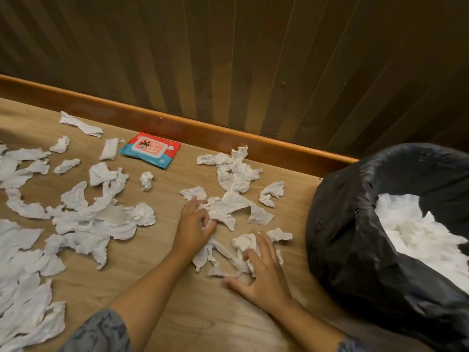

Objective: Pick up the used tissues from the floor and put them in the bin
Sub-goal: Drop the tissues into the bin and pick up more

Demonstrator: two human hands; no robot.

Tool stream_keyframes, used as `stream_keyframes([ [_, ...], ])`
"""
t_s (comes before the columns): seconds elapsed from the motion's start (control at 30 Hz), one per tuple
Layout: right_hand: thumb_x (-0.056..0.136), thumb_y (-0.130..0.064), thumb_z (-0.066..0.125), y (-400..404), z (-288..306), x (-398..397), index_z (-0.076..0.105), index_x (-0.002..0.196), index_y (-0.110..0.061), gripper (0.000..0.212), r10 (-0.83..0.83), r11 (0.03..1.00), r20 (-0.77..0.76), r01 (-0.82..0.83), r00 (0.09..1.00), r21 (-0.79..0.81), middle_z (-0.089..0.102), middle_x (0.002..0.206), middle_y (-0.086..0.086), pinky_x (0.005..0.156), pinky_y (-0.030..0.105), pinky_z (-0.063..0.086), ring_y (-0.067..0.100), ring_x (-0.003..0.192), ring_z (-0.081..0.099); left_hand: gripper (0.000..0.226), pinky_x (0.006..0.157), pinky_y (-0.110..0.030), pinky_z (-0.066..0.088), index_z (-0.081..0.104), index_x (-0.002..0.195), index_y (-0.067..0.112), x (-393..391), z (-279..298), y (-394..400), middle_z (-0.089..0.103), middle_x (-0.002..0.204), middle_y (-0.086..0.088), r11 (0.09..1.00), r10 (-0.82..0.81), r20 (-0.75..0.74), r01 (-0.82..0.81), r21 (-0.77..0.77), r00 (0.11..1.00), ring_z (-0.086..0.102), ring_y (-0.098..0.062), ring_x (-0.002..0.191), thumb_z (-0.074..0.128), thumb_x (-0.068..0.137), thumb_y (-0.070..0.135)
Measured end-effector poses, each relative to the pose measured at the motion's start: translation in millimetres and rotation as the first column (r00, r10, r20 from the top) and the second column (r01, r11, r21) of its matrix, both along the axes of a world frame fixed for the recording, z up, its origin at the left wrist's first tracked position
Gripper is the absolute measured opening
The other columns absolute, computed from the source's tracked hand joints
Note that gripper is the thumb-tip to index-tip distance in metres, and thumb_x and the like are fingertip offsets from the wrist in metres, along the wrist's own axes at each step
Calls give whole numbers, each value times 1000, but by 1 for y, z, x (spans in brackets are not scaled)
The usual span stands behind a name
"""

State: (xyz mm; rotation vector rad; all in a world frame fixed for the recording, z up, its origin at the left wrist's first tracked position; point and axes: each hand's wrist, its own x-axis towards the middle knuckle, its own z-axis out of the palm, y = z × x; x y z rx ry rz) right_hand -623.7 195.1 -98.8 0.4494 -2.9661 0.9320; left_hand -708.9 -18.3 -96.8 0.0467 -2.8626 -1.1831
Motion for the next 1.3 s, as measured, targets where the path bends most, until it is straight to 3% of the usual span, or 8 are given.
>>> stream_keyframes([
  [0.17, 91, -35, 64, 2, -10, 15, 54, 87, -15, 22, 213, 974, -100, -218, 972, -52, 56, 117, 5, 98, 37, 44, 24, 120, 49, 31, 65, -21, 37, 46, 69, 15, 30, 14, -37, 44, 81, 2, 994, 111, -168, -113, -2, 979, 45, -12, 72, 66, 73, -7],
  [0.37, 76, -21, 70, 8, -6, 27, 51, 105, -15, 35, 307, 949, -134, -313, 942, -29, 44, 126, 3, 103, 36, 41, 25, 129, 39, 45, 83, -21, 38, 55, 123, 14, 80, 14, -67, 51, 101, 4, 997, 10, -105, -19, -79, 994, 46, -8, 94, 53, 78, 11],
  [0.5, 77, -27, 62, 8, -2, 29, 51, 131, -26, 55, 155, 987, -79, -152, 985, 46, 21, 156, 13, 111, 40, 23, 29, 146, 18, 35, 86, -36, 47, 65, 110, 17, 108, 14, -67, 51, 108, -2, 957, -259, -143, 234, -171, 955, 48, -15, 105, 63, 79, 33],
  [0.67, 75, -30, 60, 6, 2, 26, 56, 127, -30, 51, 70, 992, -56, -63, 996, 112, 23, 159, 9, 115, 49, 12, 28, 149, 14, 67, 116, -27, 22, 58, 103, 19, 125, 8, -45, 27, 156, -4, 919, -338, -76, 311, -242, 938, 16, -17, 147, 72, 64, 72],
  [0.87, 80, -16, 52, 19, -5, 40, 55, 130, -20, 50, 185, 975, -13, -186, 983, -119, 57, 129, 1, 115, 23, 23, 5, 131, 36, 29, 79, -22, 39, 58, 88, 15, 121, 3, -40, 55, 95, 8, 963, -249, -170, 226, -145, 953, 51, -13, 91, 51, 93, 43],
  [1.0, 80, -10, 48, 15, 5, 46, 65, 121, -19, 46, 108, 958, -86, -127, 990, -257, 62, 99, -7, 90, 16, 39, 8, 97, 52, 13, 54, -19, 36, 54, 85, 16, 109, 26, -39, 58, 73, 2, 975, 215, -86, -208, 83, 973, 51, -9, 62, 64, 80, 22],
  [1.13, 75, -15, 46, -14, 44, 30, 66, 64, -18, 23, -107, 815, 60, 122, 992, -567, 57, 70, -3, 61, 15, 38, 2, 69, 53, 36, 69, -11, 39, 62, 106, 10, 92, 47, -45, 60, 96, -4, 886, 457, -163, -430, 176, 874, 56, -16, 81, 69, 73, -3],
  [1.3, 78, -32, 50, -28, 57, 16, 46, 59, 1, 39, -119, 665, 256, 268, 959, -697, 45, 64, 13, 59, 31, 37, 11, 61, 45, 33, 82, -2, 40, 76, 88, 13, 95, 43, -41, 63, 110, 1, 949, 285, -39, -276, 154, 958, 59, -8, 99, 61, 71, -11],
])
